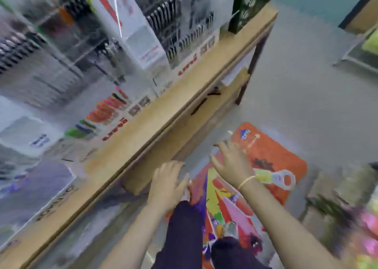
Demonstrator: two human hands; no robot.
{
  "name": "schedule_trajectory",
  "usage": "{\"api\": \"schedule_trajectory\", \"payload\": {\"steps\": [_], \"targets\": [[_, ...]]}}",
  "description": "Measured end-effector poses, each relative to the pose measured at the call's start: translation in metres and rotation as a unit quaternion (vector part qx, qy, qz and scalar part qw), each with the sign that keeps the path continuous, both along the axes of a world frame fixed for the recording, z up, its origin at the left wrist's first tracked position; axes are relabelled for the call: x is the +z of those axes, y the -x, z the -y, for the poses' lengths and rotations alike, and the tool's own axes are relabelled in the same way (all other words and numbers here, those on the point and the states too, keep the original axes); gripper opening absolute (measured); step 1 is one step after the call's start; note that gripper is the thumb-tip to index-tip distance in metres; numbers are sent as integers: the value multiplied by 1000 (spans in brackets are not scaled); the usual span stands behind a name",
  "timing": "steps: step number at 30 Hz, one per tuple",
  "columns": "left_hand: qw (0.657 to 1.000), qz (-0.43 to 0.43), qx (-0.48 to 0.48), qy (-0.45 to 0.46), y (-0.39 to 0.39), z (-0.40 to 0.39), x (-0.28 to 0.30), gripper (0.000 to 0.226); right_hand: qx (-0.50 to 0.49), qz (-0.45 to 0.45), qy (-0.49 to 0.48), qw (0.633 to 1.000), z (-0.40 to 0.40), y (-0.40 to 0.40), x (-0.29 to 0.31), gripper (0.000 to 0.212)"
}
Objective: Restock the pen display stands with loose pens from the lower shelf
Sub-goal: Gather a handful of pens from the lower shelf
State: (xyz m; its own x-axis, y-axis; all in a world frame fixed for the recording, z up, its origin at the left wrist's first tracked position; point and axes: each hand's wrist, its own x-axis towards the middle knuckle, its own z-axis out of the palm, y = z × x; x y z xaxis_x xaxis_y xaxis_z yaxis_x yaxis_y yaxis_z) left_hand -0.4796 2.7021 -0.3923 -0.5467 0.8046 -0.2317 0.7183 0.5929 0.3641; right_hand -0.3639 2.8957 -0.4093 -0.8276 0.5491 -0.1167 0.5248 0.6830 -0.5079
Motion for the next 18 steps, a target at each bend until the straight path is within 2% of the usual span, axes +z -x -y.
{"api": "schedule_trajectory", "payload": {"steps": [4,8,11,14,18], "targets": [[999,-24,24,-5,45,-63,-101,59,7,-8,6,1000,-54,31,-103,57],[998,-13,57,-16,91,-123,-225,73,-8,-39,2,999,-106,75,-218,62],[996,-37,58,-49,132,-157,-306,73,-17,-77,-26,997,-139,116,-289,66],[989,-98,68,-88,166,-185,-358,70,-22,-121,-60,991,-163,153,-341,70],[978,-136,107,-118,197,-211,-391,80,-33,-174,-105,979,-185,187,-384,81]]}}
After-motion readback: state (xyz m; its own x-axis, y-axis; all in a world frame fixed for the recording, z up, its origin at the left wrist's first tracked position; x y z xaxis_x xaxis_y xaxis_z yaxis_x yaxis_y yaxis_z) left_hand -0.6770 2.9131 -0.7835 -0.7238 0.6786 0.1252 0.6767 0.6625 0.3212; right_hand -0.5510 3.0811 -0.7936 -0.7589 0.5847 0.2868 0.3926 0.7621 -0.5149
